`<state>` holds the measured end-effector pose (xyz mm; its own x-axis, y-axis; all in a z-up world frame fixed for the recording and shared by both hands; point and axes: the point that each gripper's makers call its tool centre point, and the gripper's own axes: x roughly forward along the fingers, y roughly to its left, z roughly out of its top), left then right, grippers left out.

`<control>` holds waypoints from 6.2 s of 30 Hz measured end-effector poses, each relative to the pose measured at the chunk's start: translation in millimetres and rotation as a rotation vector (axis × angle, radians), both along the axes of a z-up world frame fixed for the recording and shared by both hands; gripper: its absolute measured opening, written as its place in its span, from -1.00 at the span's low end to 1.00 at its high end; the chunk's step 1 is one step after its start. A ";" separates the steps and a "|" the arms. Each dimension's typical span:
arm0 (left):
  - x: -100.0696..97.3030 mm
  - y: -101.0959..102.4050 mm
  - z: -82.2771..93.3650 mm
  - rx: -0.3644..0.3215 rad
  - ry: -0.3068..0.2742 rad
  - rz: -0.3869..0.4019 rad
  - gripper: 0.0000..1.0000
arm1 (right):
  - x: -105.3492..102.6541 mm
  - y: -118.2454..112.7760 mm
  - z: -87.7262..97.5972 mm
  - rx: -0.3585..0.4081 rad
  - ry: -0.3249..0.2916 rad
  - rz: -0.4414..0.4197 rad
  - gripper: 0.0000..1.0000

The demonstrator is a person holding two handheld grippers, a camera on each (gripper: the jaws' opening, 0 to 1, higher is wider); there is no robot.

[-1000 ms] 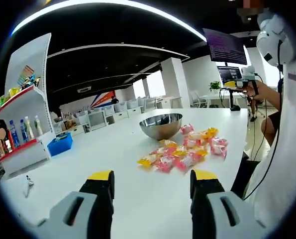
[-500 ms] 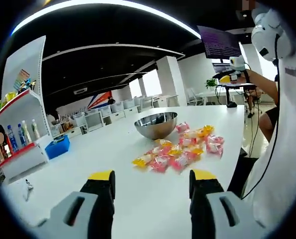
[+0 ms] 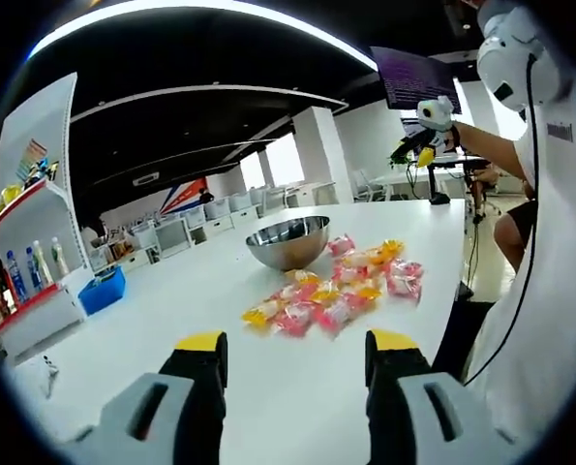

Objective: Pick up the marshmallows scattered on the table and place them into the bowl on the table

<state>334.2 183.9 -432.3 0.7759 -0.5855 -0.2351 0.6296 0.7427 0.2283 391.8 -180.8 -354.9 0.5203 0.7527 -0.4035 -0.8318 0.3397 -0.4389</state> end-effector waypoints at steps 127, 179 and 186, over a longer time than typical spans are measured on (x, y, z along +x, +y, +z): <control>-10.0 -20.1 -16.3 0.074 0.048 -0.061 0.17 | 62.7 59.1 -93.8 -0.296 0.145 0.190 -0.62; -11.4 -0.7 -10.8 0.067 0.022 -0.020 0.15 | 176.0 144.3 -48.7 0.147 0.184 -0.202 -0.59; -11.1 0.2 -14.8 0.069 0.030 -0.014 0.15 | 176.4 146.5 -52.5 0.163 0.201 -0.211 -0.43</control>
